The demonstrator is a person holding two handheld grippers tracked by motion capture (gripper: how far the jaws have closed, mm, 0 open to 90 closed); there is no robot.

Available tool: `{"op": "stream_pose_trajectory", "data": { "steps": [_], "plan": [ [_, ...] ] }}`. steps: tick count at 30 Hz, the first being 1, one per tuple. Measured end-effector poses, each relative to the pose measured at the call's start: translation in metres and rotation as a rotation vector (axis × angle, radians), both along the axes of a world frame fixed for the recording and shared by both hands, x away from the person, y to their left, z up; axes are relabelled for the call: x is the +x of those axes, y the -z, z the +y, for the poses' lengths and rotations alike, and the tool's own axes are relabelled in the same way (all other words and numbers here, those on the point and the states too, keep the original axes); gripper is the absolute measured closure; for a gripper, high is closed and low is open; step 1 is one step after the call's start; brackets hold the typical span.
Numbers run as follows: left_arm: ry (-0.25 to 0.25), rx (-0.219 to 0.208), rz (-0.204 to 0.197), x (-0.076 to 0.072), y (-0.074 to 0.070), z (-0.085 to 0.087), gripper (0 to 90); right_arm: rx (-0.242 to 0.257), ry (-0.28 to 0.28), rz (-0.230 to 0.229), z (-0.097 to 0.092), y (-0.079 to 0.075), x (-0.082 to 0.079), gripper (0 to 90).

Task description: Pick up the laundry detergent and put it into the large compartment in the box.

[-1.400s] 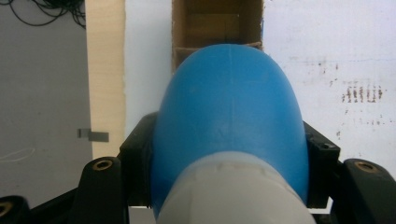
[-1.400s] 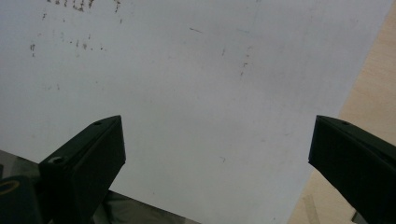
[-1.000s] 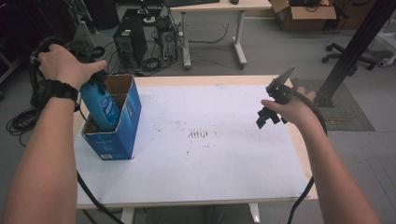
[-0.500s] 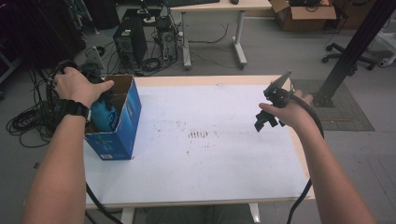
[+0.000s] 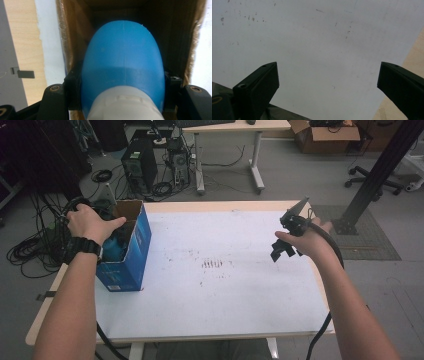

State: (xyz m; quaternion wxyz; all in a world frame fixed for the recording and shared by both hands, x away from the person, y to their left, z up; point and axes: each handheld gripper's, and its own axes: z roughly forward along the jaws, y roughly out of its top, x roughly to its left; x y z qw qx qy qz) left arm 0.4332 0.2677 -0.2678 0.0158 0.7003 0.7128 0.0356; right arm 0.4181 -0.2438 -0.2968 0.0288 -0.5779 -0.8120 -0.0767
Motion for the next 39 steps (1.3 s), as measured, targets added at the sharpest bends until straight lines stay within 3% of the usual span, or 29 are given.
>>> {"op": "stream_pose_trajectory", "data": {
  "steps": [14, 39],
  "plan": [
    [0.007, -0.005, 0.012, 0.003, 0.013, 0.000, 37.4, -0.004, 0.002, 0.002, 0.001, 0.001, 0.001, 3.9],
    [0.014, -0.004, 0.010, 0.003, 0.015, -0.001, 37.1, 0.003, 0.000, 0.004, 0.001, 0.004, 0.001, 3.9]
  ]
}}
